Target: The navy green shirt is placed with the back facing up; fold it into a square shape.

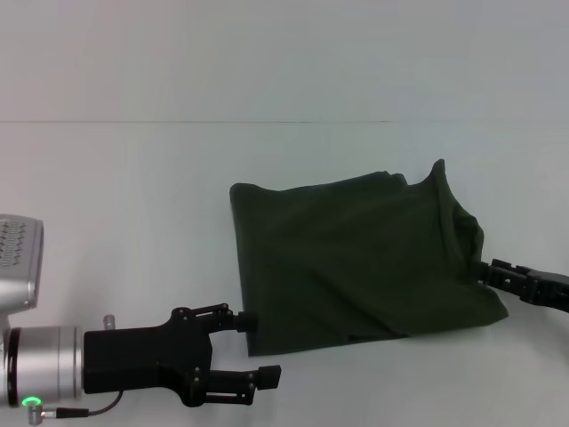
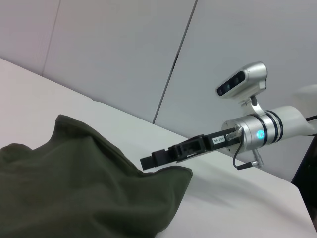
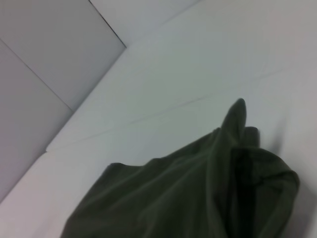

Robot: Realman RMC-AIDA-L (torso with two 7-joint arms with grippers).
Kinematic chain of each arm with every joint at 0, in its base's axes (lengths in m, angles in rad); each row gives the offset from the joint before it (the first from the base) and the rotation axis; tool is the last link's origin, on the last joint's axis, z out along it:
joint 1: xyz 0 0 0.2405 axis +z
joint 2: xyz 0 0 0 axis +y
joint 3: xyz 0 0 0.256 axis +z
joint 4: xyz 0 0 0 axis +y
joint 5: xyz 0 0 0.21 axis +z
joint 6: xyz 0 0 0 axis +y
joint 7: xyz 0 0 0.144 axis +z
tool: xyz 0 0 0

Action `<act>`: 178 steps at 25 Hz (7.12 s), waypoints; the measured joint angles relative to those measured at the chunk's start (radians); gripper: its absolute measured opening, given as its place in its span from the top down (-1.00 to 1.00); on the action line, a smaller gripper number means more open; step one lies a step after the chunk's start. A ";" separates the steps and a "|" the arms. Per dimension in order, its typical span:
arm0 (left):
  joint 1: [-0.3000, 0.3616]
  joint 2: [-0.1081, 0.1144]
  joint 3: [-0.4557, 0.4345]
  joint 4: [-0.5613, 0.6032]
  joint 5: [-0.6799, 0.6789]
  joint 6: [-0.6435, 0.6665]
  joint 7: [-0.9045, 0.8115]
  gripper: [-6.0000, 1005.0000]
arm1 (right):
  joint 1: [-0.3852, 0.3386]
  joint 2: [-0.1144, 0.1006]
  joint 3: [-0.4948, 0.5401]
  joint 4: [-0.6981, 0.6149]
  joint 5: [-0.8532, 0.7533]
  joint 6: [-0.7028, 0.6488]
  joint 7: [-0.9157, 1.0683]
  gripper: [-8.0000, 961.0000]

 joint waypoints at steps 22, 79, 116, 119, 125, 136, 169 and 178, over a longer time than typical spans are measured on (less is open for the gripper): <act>0.001 0.002 -0.012 0.000 0.000 0.000 0.000 -0.63 | 0.167 0.042 0.093 0.088 0.013 0.086 -0.090 -0.43; -0.246 0.089 0.111 -0.034 0.014 -0.466 -1.084 -0.53 | -0.193 0.040 0.111 0.037 -0.092 -0.442 -0.907 -0.92; -0.302 0.024 0.263 -0.085 0.022 -0.657 -1.070 -0.46 | -0.188 0.041 0.110 0.048 -0.098 -0.442 -0.897 -0.91; -0.298 0.025 0.260 -0.081 0.024 -0.658 -1.068 -0.23 | -0.188 0.042 0.110 0.048 -0.098 -0.442 -0.897 -0.91; -0.297 0.024 0.260 -0.082 0.025 -0.658 -1.042 0.17 | -0.186 0.042 0.110 0.048 -0.098 -0.444 -0.897 -0.90; -0.295 0.055 0.266 -0.085 0.027 -0.608 -1.027 0.81 | -0.187 0.042 0.110 0.048 -0.098 -0.449 -0.896 -0.90; -0.284 0.129 0.249 -0.048 0.059 -0.661 -1.021 0.85 | -0.146 0.044 0.116 0.063 -0.098 -0.442 -0.884 -0.89; -0.184 0.089 0.231 0.135 0.056 -0.602 -0.974 0.35 | -0.143 0.044 0.119 0.064 -0.096 -0.440 -0.884 -0.89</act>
